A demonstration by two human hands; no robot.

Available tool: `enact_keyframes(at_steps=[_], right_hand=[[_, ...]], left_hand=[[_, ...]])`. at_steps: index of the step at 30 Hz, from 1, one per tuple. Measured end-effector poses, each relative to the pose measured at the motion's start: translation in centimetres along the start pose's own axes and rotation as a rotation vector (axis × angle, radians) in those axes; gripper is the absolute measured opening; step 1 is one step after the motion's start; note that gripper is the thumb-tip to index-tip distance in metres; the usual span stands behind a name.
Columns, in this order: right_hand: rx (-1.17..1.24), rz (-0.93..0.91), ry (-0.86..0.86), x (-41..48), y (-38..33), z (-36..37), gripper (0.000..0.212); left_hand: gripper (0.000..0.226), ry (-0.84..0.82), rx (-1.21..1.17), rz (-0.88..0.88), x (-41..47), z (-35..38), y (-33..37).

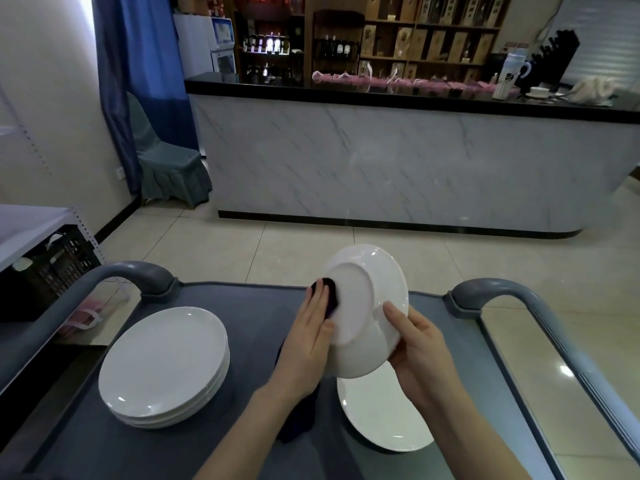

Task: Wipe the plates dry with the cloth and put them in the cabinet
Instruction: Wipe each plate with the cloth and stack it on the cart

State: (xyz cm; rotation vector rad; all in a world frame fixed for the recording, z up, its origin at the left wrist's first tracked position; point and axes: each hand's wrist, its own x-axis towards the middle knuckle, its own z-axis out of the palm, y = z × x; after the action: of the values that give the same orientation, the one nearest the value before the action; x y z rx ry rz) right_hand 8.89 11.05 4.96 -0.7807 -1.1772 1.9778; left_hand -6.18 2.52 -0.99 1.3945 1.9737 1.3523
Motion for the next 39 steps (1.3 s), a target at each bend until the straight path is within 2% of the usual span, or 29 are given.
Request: enact_keyframes(at_steps=[7, 15, 20, 23, 26, 29, 33, 36, 39], right_hand=[[0.024, 0.039, 0.03, 0.6, -0.2, 0.4, 0.035], [-0.055, 0.077, -0.029, -1.1, 2.0, 1.0, 0.027], [-0.048, 0.069, -0.008, -1.1, 1.9, 0.2, 0.029], [-0.04, 0.065, 0.007, -0.8, 1.5, -0.2, 0.03], [-0.02, 0.064, 0.01, -0.5, 1.2, -0.3, 0.028], [0.02, 0.065, 0.026, -0.2, 1.1, -0.3, 0.026], [0.07, 0.079, 0.048, 0.2, 0.9, -0.6, 0.028], [0.07, 0.095, 0.001, 0.0, 1.1, -0.8, 0.032], [0.017, 0.098, -0.017, -0.6, 1.7, -1.0, 0.033]], left_hand=[[0.052, 0.0, 0.041, 0.155, -3.4, 3.5, 2.9], [0.046, -0.056, 0.052, 0.095, 2.8, 0.3, 2.7], [0.041, -0.006, -0.021, -0.083, 3.4, -1.1, -0.3], [0.044, 0.032, -0.034, -0.06, 2.1, -0.7, -0.6], [0.053, 0.058, 0.076, 0.02, 0.7, 0.1, -0.6], [0.057, 0.005, 0.212, 0.087, -1.0, 1.2, -0.1], [0.056, -0.033, 0.204, 0.155, -3.3, 3.5, 1.4], [0.056, -0.024, 0.199, 0.156, -2.8, 4.1, 2.3], [0.058, -0.042, 0.108, 0.062, -0.8, 3.2, 2.5]])
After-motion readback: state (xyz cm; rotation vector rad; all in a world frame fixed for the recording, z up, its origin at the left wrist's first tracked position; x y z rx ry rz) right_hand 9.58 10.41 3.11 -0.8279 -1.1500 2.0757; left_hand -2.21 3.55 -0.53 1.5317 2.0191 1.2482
